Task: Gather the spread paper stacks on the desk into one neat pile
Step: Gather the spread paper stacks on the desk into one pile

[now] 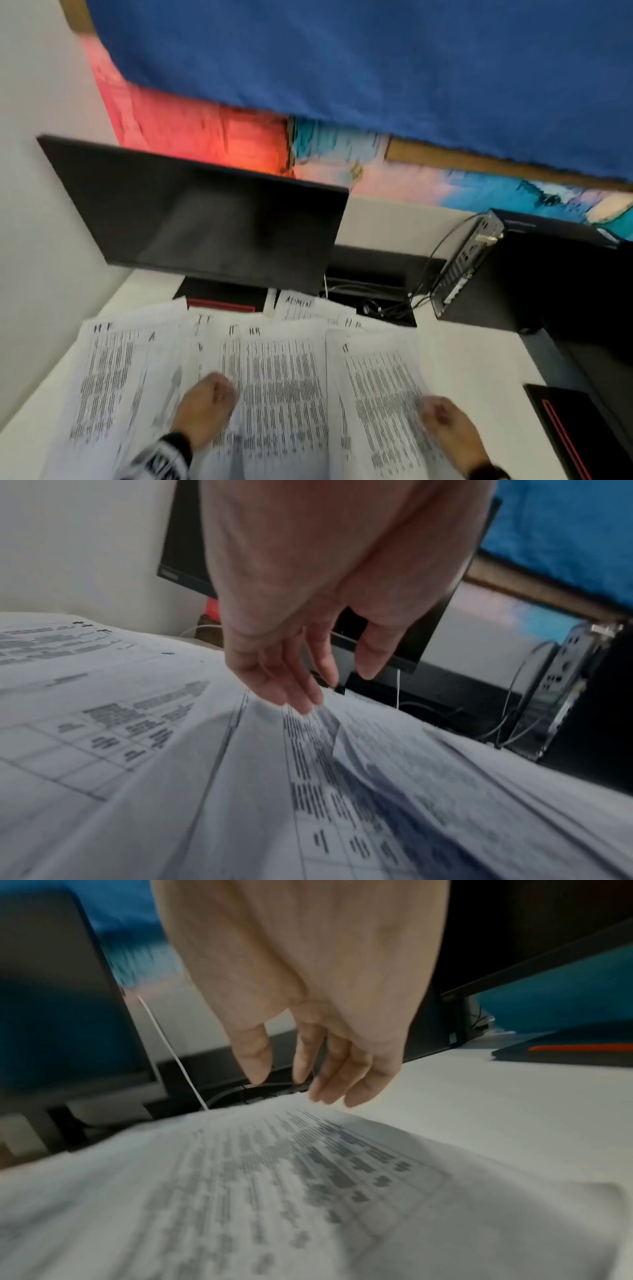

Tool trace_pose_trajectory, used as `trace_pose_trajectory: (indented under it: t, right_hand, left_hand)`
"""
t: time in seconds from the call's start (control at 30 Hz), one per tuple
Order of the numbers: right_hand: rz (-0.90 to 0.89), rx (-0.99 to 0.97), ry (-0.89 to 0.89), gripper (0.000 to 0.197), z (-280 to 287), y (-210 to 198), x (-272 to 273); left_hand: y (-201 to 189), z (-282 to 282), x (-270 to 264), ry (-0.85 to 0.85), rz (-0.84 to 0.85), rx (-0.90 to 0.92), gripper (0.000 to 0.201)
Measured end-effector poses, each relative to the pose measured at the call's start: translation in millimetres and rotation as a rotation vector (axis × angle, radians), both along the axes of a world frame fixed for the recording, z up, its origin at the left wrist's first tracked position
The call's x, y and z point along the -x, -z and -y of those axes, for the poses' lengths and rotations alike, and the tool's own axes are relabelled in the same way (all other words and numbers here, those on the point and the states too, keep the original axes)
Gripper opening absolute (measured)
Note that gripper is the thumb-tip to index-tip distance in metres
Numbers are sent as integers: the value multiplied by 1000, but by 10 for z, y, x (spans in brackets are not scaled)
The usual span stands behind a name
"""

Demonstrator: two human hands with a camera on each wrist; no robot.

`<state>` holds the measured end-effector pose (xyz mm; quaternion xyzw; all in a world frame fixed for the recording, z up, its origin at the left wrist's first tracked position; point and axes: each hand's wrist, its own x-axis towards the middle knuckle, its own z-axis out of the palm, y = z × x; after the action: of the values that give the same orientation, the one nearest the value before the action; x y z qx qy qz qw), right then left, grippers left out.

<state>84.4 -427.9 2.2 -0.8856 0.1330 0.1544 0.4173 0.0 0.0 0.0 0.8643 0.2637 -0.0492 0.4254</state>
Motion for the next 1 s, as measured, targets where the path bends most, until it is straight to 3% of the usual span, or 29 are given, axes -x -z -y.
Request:
trace_pose_trajectory:
  t: [0.03, 0.1, 0.17, 0.33, 0.5, 0.53, 0.63, 0.67, 0.77, 0.9, 1.0]
  right_hand:
    - [11, 57, 16, 28, 56, 35, -65]
    - [-52, 292, 19, 59, 115, 21, -123]
    - [-121, 365, 25, 79, 108, -15, -126]
    - [-213, 235, 62, 83, 1, 164, -115]
    - [-285, -12, 133, 99, -322, 151, -151]
    - [-288, -67, 134, 95, -374, 128, -167]
    - [-291, -208, 151, 34, -532, 8, -168]
    - [-289, -232, 176, 26, -578, -25, -186]
    - [-162, -210, 155, 21, -733, -164, -220]
    - [41, 33, -58, 27, -886, -506, -208]
    - [292, 211, -45, 19, -852, -785, -186]
  left_hand:
    - [52, 30, -49, -18, -11, -18, 9]
    - [68, 103, -100, -92, -35, -100, 25]
    - [71, 179, -116, -210, -52, -113, 37]
    - [126, 393, -102, -300, -129, -133, 54]
    - [174, 524, -169, -170, -155, -144, 66]
    - [168, 538, -173, -142, -170, -142, 72]
    - [140, 588, -162, -76, -194, -189, 84]
    - [152, 595, -166, -65, -193, -202, 85]
    - [134, 563, -204, -122, -195, -49, 89]
    - [37, 490, -250, -129, -236, 169, 82]
    - [24, 425, -282, -119, -223, 205, 76]
